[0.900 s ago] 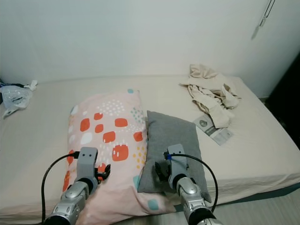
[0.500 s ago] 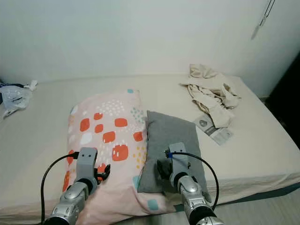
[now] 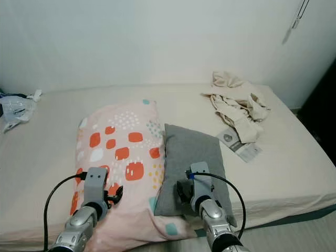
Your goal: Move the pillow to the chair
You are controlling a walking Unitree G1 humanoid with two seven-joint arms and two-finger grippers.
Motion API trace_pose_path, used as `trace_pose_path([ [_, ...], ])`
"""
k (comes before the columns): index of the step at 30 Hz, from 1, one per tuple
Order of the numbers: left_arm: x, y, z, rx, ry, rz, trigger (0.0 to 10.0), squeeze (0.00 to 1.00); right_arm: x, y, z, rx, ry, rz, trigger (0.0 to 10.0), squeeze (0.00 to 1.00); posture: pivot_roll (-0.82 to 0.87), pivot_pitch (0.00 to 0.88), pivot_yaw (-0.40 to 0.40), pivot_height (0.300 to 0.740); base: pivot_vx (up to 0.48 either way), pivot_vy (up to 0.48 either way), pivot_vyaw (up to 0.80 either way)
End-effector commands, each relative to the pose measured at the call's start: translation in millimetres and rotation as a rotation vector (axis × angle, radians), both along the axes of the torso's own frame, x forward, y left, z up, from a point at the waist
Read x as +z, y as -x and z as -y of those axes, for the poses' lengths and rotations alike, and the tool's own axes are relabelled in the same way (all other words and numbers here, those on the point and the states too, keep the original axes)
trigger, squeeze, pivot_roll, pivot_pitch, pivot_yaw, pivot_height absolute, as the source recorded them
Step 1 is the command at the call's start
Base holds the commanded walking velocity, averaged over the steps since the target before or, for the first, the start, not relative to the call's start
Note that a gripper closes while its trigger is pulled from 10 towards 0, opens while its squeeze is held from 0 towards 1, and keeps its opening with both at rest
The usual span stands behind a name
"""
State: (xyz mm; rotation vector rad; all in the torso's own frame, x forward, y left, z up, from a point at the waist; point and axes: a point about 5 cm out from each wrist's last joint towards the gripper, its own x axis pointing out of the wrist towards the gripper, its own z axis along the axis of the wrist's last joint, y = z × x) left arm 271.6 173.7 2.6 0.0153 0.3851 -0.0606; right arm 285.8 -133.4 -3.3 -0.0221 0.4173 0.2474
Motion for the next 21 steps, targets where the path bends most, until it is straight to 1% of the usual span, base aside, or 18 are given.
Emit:
trace_pose_path([
  [1,-3.0,4.5,-0.4,-0.009,-0.001,-0.007,10.0,0.00,-2.0,2.5,-1.5,0.009,0.002,-0.001,10.0,0.00,0.01,0.071,0.011,0.740,0.000,0.000,0.00],
  [11,-4.8,6.9,0.9,-0.017,-0.004,-0.009,10.0,0.00,-0.6,1.2,-0.6,0.006,-0.001,0.005,10.0,0.00,0.01,0.054,0.009,0.740,0.000,0.000,0.00],
  [21,-5.6,7.7,-0.8,-0.010,-0.014,-0.016,10.0,0.00,-3.4,3.3,-1.7,0.000,-0.039,-0.022,10.0,0.00,0.01,0.046,0.010,0.740,0.000,0.000,0.00],
])
